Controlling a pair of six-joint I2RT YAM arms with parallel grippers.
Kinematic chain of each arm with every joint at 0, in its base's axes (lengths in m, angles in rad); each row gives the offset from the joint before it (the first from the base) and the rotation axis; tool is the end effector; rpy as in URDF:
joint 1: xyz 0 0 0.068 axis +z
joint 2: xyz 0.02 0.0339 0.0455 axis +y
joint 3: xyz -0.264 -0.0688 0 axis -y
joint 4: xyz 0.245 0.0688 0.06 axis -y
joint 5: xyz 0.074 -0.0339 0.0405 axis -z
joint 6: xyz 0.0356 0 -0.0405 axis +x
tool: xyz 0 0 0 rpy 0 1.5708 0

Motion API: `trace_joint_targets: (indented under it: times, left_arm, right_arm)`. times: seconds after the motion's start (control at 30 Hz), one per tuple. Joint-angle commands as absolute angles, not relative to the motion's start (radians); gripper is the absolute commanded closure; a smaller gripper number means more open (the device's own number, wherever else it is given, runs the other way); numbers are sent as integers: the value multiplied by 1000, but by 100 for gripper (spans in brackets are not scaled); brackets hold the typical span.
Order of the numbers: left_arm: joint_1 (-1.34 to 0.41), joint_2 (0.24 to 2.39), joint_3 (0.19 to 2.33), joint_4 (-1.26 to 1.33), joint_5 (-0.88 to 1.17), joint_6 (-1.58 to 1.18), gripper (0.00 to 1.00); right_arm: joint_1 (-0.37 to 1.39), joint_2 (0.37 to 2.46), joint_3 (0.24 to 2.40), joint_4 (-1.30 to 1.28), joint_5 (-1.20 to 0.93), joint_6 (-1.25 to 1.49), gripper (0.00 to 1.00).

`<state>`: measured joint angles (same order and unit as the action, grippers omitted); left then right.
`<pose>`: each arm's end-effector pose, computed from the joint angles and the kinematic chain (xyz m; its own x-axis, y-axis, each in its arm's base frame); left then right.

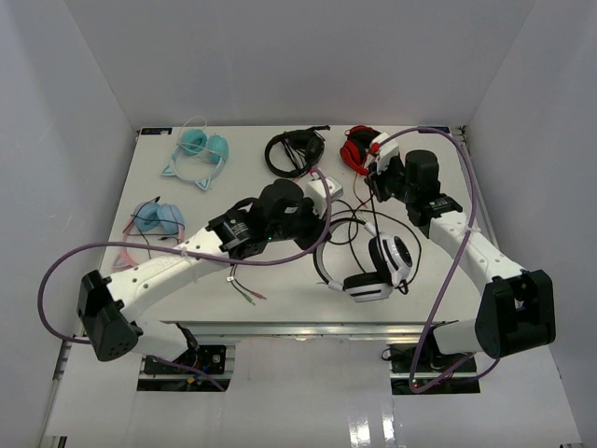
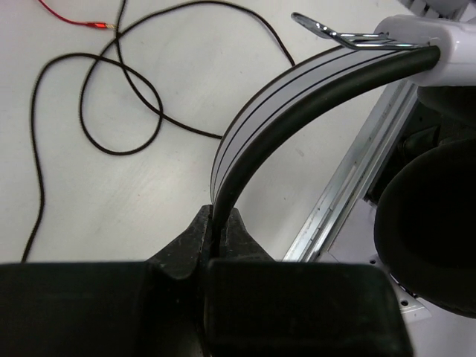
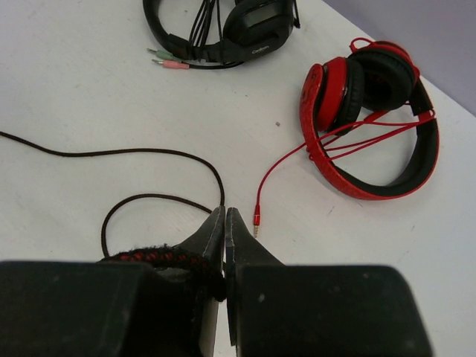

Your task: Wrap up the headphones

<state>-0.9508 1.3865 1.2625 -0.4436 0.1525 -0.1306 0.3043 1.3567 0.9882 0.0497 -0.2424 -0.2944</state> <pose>0.1782 -0.2589 0.3436 -0.4242 0.3726 -0.8254 0.8307 0.5230 -0.1908 0.3000 0.1032 0.3052 -0.1387 -0.3388 -0.9306 -0.5732 0.7937 -0.2035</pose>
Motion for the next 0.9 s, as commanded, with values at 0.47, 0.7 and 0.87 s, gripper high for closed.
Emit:
trace_joint_targets:
  times: [0.47, 0.7, 0.87]
  left_arm:
    - [-960, 1202, 1442, -258, -57, -322, 100]
    - [-960, 1290, 1608, -188, -144, -397, 100]
    - [-960, 1314, 1647, -92, -199, -422, 100]
  right_arm:
    - [261, 1346, 942, 354, -1110, 59, 91]
    - [261, 1471, 959, 735, -1217, 483, 80]
    - [267, 1540, 928, 1137, -1208, 797, 60]
